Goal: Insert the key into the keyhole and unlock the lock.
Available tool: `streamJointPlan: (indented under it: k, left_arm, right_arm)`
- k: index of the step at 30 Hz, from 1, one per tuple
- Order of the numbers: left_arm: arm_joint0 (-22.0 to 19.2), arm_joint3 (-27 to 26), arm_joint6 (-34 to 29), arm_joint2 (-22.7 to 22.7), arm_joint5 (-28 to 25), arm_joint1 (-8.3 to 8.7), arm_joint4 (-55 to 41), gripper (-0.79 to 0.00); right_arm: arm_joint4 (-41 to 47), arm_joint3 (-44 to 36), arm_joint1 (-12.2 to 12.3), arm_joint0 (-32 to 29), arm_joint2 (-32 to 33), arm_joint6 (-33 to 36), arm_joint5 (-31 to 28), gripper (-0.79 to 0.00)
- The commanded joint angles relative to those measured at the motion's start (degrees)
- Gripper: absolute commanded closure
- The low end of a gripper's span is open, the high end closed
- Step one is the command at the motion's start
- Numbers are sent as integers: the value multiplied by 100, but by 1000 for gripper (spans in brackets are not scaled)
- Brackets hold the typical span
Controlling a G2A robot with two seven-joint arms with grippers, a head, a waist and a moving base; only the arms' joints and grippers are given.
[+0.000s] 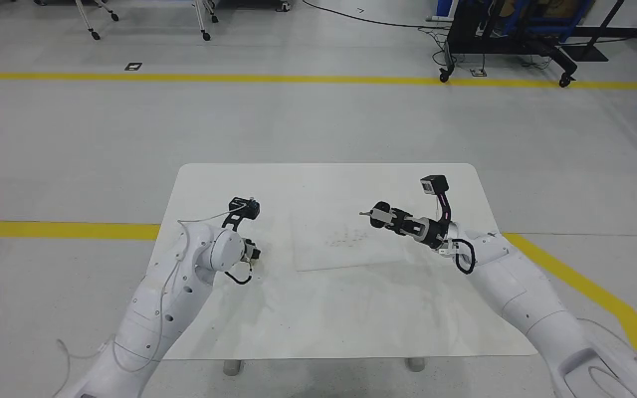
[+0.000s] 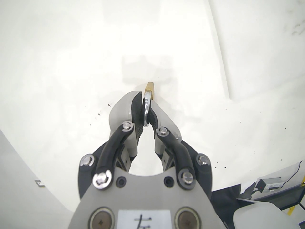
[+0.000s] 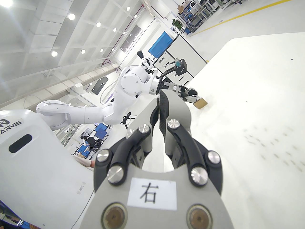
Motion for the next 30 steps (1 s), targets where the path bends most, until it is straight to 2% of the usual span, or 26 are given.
streamJointPlan:
  k: [1,8,11,14,17,26,28,30]
  left_arm:
    - [-10,30,-26,21,-10,-7,20,0]
    - [-43,105,6,71,34,-35,172,0]
    - [12,42,211,10,42,-36,157,0]
    - [170,-152,571,-205,-115,-15,-139,0]
    - [430,-521,1034,-473,-561,28,-532,0]
    - [478,-570,1112,-504,-639,33,-596,0]
    - [566,-592,1382,-562,-700,23,-847,0]
    - [617,-495,1630,-690,-949,3,-1510,0]
  right_arm:
    - [0,0,0,0,0,0,0,0]
    - [0,0,0,0,0,0,0,0]
    - [0,0,0,0,0,0,0,0]
    - [0,0,0,0,0,0,0,0]
    - [0,0,0,0,0,0,0,0]
    - [0,0,0,0,0,0,0,0]
    - [0,0,0,0,0,0,0,0]
    - [-19,-56,-10,-22,8,-115,118,0]
